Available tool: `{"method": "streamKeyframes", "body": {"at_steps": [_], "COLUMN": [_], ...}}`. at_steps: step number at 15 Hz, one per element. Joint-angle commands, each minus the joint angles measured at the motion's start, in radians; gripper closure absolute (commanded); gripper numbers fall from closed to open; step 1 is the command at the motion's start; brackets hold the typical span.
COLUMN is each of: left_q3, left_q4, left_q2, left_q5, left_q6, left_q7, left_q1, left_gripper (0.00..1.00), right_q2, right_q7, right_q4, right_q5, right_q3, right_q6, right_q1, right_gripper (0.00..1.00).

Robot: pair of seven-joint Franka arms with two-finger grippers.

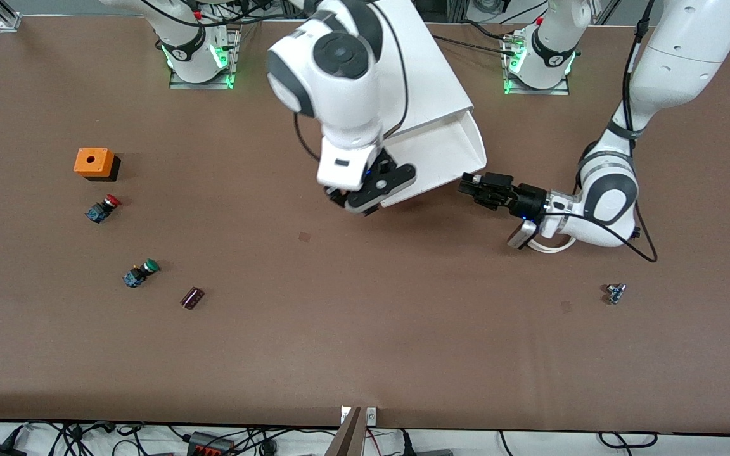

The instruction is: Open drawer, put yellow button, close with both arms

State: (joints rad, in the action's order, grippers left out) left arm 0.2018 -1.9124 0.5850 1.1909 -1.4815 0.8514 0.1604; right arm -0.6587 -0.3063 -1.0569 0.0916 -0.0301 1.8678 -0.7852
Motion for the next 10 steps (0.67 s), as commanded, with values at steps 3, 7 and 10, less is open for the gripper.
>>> {"method": "streamKeyframes", "body": {"at_steps": [3,7,10], "left_q3": [0.005,0.005,0.005], "left_q4": [0.323,0.409,0.411], "left_q2": [0.010,0.009,-0.007], "left_q5": [-0.218,-0.420,-0.555], "left_q6": [0.203,0.243,0.240], "left_q7": [-0.496,-0.711,-0.778], "left_q1": [0.059,0.074,0.071], "left_gripper": [0.00,0.00,0.00], "right_q2": [-0.022,-0.041,-0.073], "right_q7": [-0.118,-0.206,-0.270], "right_q4": [0.058,0.063,0.066], "right_q5": [0.017,0.016,0.013], "right_q3": [0.009,0.001,-0.001], "right_q6": [0.022,0.031,0.053], "right_q1": [-0.042,-0.094,-0.127], "right_gripper": [1.00,1.00,1.00]}}
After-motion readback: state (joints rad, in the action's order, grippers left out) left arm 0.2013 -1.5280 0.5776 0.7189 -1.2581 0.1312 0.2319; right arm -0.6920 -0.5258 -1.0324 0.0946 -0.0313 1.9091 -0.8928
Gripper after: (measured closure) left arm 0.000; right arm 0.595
